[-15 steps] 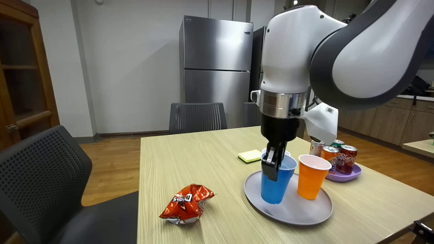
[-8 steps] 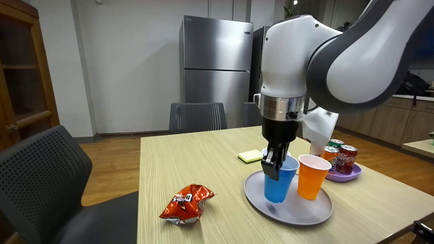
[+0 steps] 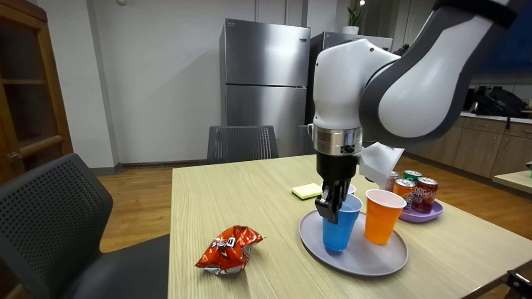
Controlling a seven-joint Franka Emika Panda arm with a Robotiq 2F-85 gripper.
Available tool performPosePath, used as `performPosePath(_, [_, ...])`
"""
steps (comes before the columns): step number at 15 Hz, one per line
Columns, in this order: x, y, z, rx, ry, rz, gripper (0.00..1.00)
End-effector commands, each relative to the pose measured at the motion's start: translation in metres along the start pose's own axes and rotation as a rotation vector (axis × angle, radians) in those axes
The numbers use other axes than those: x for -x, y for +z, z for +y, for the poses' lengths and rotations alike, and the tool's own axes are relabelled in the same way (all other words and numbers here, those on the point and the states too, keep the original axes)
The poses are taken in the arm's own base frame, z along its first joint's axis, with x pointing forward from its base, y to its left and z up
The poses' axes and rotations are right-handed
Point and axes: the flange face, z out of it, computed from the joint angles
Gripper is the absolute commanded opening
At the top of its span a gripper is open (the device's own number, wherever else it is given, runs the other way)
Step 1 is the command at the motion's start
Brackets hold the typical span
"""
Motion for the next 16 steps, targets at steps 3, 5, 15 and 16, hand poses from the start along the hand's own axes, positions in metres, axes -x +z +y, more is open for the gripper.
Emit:
performPosePath(3, [-0.0146, 0.0089, 0.0015, 0.011, 0.008, -0.023, 0.01])
performPosePath(5, [-0.0160, 0.0111, 0.0012, 0.010, 0.008, -0.027, 0.01])
performPosePath(15, [-0.0132, 0.0078, 0.0025, 0.011, 0.013, -0.018, 0.83])
performPosePath(16, [-0.0123, 0.0068, 0.0024, 0.012, 0.013, -0.016, 0.90])
